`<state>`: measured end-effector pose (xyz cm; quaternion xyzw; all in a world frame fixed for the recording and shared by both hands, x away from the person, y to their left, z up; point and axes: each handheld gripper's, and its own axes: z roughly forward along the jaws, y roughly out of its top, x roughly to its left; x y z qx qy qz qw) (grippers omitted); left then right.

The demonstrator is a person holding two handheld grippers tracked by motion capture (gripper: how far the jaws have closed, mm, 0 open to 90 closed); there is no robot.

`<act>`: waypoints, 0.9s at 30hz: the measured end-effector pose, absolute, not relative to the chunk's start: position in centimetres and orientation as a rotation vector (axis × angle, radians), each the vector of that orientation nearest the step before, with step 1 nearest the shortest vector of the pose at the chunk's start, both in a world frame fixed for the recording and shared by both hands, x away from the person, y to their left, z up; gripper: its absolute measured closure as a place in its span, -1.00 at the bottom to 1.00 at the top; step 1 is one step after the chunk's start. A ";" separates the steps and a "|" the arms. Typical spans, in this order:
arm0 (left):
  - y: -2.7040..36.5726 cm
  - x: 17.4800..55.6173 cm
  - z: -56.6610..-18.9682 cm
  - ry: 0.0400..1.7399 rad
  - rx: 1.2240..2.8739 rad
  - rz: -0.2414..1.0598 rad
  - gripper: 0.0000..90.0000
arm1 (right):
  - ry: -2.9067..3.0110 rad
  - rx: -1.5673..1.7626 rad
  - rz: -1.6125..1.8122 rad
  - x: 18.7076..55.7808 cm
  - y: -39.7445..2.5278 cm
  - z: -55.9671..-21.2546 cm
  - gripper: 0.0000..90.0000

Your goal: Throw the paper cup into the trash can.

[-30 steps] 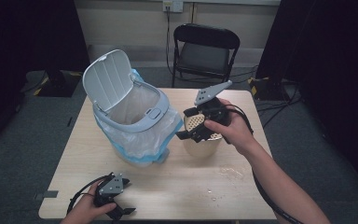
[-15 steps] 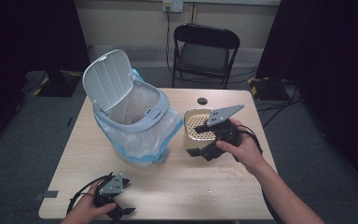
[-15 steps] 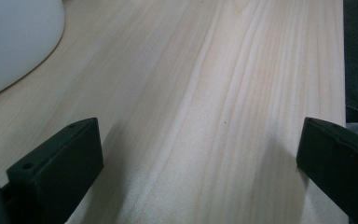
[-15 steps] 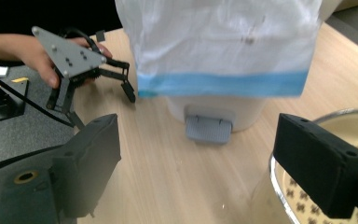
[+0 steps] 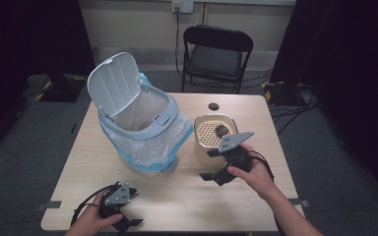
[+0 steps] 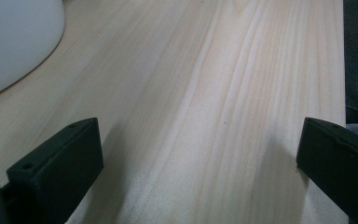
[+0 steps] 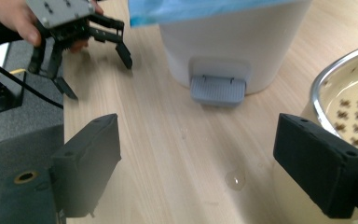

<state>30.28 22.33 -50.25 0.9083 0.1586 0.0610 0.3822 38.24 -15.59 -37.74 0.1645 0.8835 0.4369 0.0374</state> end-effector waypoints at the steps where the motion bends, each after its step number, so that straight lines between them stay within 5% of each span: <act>1: 22.3 30.3 -50.2 0.405 2.317 0.156 -1.00 | 2.714 0.503 1.336 38.1 -15.6 -38.1 -0.68; 18: 22.4 30.1 -50.3 0.416 2.301 0.152 -1.00 | 2.744 0.531 1.218 36.5 -14.9 -47.5 -0.68; 27: 22.6 29.9 -50.1 0.427 2.313 0.135 -1.00 | 2.745 0.480 1.164 36.4 -14.7 -49.8 -0.69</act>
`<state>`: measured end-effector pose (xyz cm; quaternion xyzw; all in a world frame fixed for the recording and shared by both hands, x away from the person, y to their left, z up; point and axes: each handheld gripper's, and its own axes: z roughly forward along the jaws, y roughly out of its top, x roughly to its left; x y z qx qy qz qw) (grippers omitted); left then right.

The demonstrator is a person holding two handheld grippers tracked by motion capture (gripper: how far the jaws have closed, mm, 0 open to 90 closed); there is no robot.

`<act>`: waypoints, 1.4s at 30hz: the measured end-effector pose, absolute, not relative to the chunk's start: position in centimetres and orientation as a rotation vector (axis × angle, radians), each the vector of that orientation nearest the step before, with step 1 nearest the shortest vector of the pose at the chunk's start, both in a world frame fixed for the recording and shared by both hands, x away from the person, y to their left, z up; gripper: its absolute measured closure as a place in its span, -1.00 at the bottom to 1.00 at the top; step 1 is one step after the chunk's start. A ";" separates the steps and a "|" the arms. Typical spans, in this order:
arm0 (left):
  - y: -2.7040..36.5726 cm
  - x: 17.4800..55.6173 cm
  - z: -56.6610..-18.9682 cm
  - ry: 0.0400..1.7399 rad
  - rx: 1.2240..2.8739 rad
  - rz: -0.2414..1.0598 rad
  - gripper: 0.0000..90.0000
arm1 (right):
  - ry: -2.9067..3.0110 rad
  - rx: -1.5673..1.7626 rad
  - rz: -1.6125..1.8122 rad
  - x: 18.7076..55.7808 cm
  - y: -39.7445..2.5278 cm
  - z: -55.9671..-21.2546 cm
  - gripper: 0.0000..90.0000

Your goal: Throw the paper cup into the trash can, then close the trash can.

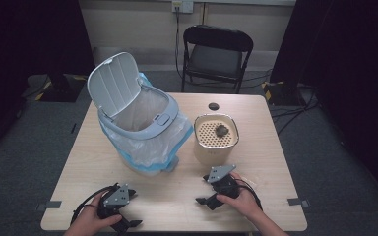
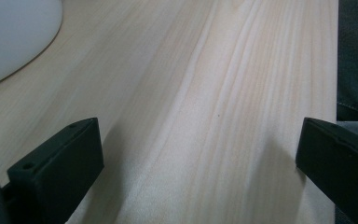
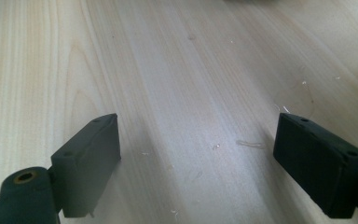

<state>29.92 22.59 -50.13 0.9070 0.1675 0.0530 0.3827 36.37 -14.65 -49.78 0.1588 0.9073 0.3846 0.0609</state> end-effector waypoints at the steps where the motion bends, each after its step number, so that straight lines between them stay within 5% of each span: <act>1: 22.7 29.9 -50.1 0.436 2.310 0.129 -0.99 | 2.741 0.474 1.162 36.4 -14.6 -49.8 -0.69; 8: 23.4 30.2 -49.4 0.497 2.308 0.108 -0.63 | 2.717 0.471 1.183 36.3 -14.7 -50.1 -0.70; 42: 28.7 33.4 -39.3 0.724 2.237 0.120 -0.65 | 2.710 0.481 1.175 36.3 -14.7 -50.1 -0.72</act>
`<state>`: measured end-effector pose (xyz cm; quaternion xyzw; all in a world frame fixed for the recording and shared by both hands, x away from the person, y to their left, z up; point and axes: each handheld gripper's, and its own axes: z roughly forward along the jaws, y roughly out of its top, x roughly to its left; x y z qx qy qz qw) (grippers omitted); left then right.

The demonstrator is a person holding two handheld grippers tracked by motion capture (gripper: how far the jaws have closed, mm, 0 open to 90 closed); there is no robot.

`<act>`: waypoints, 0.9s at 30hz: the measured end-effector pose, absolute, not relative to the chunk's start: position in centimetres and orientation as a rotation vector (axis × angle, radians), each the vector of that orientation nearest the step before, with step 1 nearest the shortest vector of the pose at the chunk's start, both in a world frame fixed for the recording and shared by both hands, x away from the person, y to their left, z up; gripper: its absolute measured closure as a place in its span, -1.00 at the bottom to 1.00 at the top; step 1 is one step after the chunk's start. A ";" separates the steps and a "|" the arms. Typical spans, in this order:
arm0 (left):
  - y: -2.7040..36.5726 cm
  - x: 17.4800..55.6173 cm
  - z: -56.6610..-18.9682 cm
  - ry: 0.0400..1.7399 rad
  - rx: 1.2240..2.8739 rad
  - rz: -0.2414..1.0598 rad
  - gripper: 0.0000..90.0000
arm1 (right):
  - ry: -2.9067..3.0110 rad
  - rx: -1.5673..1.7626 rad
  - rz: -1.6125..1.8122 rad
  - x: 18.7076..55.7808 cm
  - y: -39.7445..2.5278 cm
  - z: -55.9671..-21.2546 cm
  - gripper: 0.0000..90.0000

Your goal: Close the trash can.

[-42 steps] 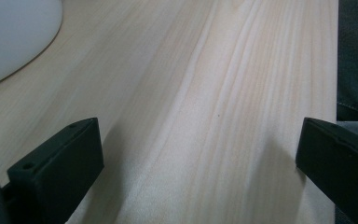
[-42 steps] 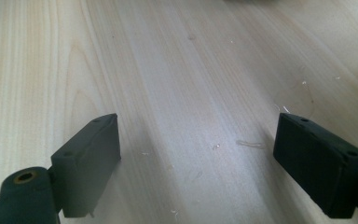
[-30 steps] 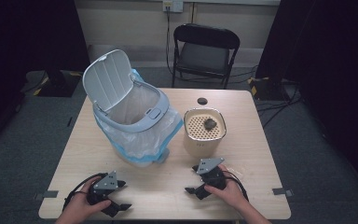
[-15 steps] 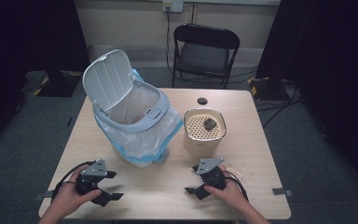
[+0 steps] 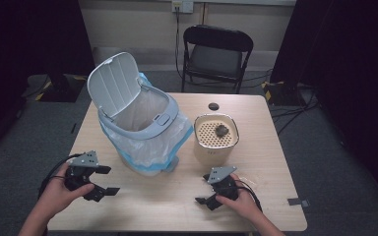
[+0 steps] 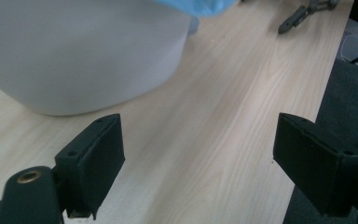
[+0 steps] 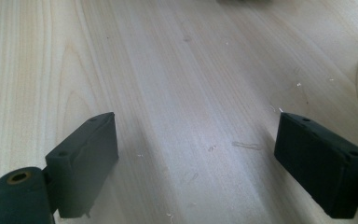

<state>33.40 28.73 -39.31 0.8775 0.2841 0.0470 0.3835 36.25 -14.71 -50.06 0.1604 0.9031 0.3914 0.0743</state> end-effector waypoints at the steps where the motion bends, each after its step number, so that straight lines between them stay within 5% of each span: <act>1: 28.8 33.5 -39.0 0.729 2.229 0.119 -0.65 | 2.710 0.481 1.175 36.3 -14.7 -50.1 -0.72; 27: 31.0 37.3 -32.0 0.805 2.157 0.195 -0.64 | 2.708 0.480 1.176 36.3 -14.7 -50.1 -0.72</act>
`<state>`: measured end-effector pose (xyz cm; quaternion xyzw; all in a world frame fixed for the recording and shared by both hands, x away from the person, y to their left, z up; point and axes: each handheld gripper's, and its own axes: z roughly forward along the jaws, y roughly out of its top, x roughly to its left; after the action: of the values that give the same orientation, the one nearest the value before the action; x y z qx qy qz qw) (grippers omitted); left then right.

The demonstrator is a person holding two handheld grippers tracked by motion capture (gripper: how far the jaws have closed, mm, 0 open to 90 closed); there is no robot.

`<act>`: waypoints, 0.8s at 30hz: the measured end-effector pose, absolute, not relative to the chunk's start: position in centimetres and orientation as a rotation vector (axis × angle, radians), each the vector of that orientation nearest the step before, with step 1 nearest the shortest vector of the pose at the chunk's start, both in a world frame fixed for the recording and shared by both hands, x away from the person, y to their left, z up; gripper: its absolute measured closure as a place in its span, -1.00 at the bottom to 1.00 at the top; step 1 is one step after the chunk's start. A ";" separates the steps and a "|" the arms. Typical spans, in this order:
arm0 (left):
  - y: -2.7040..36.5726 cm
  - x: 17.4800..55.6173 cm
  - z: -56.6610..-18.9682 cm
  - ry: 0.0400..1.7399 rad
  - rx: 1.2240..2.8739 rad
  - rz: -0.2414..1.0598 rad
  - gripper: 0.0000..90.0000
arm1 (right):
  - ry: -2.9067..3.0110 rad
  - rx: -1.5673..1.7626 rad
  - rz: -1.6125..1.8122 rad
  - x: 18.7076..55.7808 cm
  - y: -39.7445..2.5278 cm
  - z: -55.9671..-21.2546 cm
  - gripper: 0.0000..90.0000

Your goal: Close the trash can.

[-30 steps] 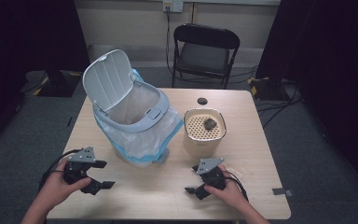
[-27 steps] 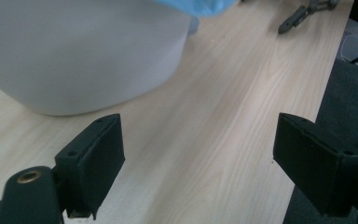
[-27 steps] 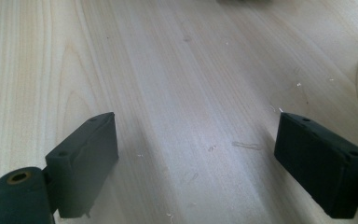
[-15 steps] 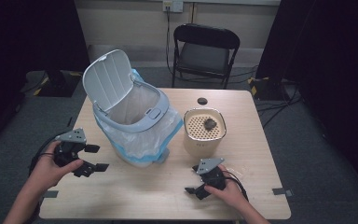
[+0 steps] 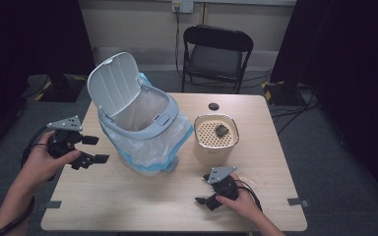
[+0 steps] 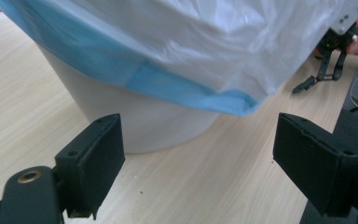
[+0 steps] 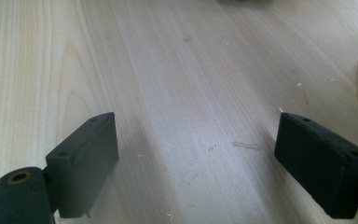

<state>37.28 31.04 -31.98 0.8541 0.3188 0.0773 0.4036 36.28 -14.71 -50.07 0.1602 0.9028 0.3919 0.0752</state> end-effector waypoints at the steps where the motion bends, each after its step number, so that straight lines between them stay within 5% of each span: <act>1: 31.1 37.4 -31.8 0.810 2.158 0.197 -0.64 | 2.709 0.480 1.177 36.3 -14.7 -50.1 -0.72; 24: 32.0 39.5 -26.3 0.809 2.143 0.285 -0.64 | 2.714 0.480 1.176 36.3 -14.7 -50.1 -0.72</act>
<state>39.49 31.97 -26.35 0.8490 0.3205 0.1127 0.4047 36.28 -14.71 -50.07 0.1597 0.9033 0.3916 0.0724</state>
